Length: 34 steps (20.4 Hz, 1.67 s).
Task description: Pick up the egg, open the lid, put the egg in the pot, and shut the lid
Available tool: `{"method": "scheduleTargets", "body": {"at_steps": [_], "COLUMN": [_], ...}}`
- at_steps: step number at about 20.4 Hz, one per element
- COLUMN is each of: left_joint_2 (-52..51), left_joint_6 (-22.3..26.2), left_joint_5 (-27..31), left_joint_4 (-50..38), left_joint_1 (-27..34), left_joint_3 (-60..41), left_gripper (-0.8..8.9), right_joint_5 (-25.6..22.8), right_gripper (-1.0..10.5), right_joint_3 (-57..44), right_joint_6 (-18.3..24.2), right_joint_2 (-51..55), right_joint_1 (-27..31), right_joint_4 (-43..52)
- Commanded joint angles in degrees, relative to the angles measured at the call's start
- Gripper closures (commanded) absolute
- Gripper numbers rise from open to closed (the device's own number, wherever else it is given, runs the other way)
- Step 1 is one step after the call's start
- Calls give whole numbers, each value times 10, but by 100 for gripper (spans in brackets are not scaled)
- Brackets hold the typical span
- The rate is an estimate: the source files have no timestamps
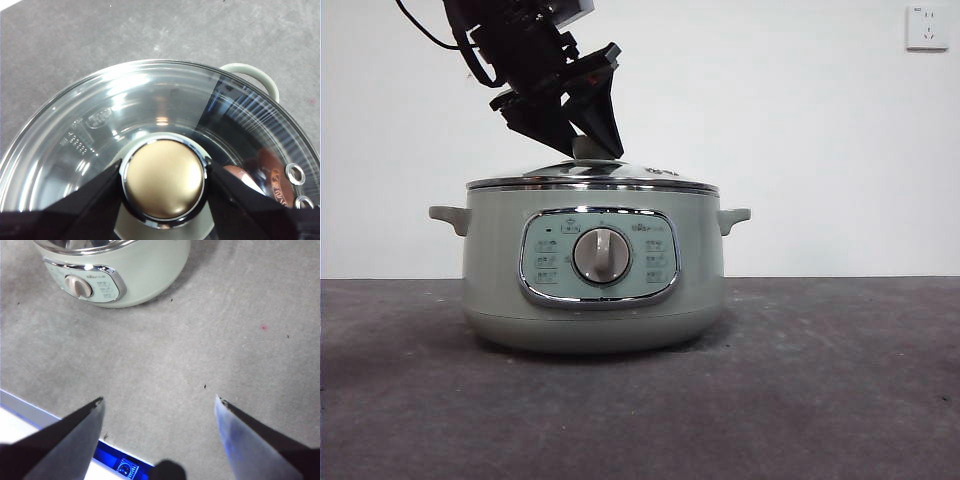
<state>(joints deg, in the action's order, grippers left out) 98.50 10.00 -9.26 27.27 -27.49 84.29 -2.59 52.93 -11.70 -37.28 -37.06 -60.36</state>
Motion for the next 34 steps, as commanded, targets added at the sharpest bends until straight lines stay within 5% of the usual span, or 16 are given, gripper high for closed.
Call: {"method": "scheduleTargets", "body": {"at_steps": [1, 7, 10, 11, 17, 25, 31, 34], "left_joint_2": [11, 11, 11, 10, 4, -59, -169, -210], "left_joint_6": [31, 23, 16, 16, 16, -9, -23, -22], "left_joint_5": [14, 14, 14, 14, 14, -32, -64, -77], "left_joint_4": [31, 26, 25, 22, 60, 318, 465, 483], "left_joint_1": [0, 0, 1, 1, 1, 1, -2, -9], "left_joint_3": [-16, -16, -16, -16, 34, 160, 160, 158], "left_gripper": [822, 768, 394, 366, 365, 383, 515, 754], "right_joint_5": [-1, -1, -1, -1, -1, 0, 0, 1], "right_gripper": [572, 572, 572, 572, 572, 572, 572, 577], "right_joint_3": [-5, -5, -5, -5, -5, -5, -5, -5], "right_joint_6": [2, 3, 3, 3, 3, 1, 1, 1], "right_joint_2": [1, 0, 0, 0, 0, 0, 0, 0], "right_joint_1": [-1, -1, -1, -1, -1, -1, -1, -1], "right_joint_4": [3, 4, 4, 4, 4, 5, 5, 5]}}
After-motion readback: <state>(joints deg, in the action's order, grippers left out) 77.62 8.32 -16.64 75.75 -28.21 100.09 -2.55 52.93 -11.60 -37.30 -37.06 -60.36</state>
